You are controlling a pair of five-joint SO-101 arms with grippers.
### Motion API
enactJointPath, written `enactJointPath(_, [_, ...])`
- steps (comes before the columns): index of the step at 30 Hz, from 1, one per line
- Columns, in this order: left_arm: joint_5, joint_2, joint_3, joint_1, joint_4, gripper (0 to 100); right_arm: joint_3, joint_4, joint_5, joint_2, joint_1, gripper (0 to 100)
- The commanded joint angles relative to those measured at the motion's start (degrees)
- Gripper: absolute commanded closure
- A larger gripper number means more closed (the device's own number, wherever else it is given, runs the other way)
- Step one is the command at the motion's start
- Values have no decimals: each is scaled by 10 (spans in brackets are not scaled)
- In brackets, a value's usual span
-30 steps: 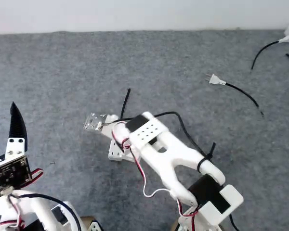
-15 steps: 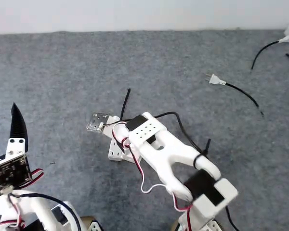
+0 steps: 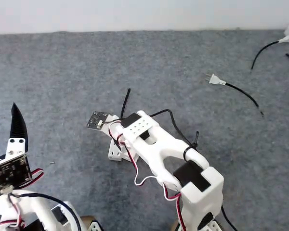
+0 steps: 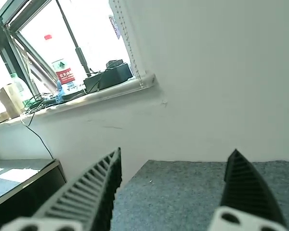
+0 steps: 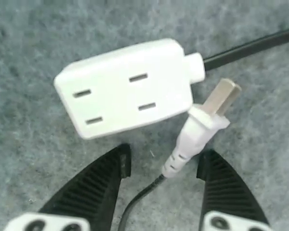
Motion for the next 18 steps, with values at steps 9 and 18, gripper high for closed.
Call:
enactJointPath(9, [-4,4,-2,0,8,666,-124,-4,-6,58,39,757])
enactJointPath(18, [-4,4,-3,-1,19,666,-171,-3,-74,89,57,858])
